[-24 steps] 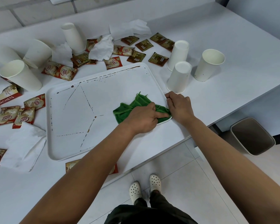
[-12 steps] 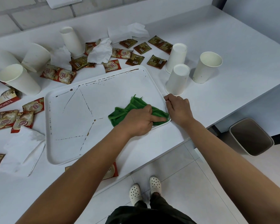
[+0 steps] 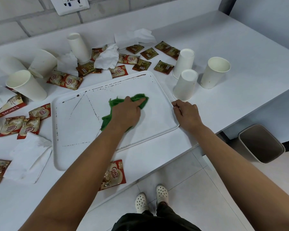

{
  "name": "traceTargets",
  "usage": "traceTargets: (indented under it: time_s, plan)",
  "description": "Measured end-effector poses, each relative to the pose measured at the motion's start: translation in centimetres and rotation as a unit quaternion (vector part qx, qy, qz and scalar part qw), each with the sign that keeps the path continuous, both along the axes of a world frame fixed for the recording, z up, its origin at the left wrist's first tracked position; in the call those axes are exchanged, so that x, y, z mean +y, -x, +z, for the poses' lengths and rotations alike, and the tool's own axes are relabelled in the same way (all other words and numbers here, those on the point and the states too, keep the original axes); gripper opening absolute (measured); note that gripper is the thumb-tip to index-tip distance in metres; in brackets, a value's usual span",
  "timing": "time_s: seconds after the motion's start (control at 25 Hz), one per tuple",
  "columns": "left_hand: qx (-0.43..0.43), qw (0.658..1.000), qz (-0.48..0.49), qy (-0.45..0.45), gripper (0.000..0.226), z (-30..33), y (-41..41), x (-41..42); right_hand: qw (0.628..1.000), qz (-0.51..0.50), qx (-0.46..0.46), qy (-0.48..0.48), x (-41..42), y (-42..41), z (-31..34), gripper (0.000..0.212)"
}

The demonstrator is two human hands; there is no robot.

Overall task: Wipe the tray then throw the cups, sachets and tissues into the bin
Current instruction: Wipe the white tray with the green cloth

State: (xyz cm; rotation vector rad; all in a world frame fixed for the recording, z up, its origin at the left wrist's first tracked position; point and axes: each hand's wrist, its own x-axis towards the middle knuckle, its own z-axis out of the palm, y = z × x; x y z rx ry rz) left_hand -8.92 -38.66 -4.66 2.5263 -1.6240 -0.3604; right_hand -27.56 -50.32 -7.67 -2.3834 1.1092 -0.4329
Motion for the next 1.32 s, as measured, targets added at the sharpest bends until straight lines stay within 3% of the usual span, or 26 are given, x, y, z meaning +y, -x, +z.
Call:
traceTargets:
  time_s: [0.16, 0.28, 0.48, 0.96, 1.2, 1.32]
  plan:
    - [0.02, 0.999, 0.021, -0.015, 0.045, 0.0, -1.2, -0.8, 1.0, -0.009, -0.002, 0.001, 0.1, -0.1, 0.1, 0.027]
    - [0.014, 0.999, -0.042, 0.006, 0.046, 0.2, 1.8, -0.5, 1.0, -0.011, -0.003, 0.009, 0.4, -0.1, 0.2, 0.034]
    - [0.029, 0.988, -0.153, 0.021, 0.043, 0.3, 5.6, 0.4, 1.0, -0.009, 0.021, 0.015, 0.2, -0.1, 0.2, 0.026]
    - [-0.005, 0.995, 0.096, 0.016, 0.042, 0.3, -3.4, 3.1, 0.995, -0.025, 0.083, 0.049, 1.5, -0.4, 1.5, 0.027]
    - [-0.019, 0.995, 0.084, 0.042, 0.043, -0.3, -3.1, 4.6, 0.966, -0.025, 0.241, 0.085, 2.4, -1.9, 2.9, 0.032]
    - [-0.014, 0.994, 0.075, 0.072, 0.041, -0.5, -3.3, 4.4, 0.964, -0.047, 0.257, 0.045, 2.9, -3.4, 3.4, 0.037]
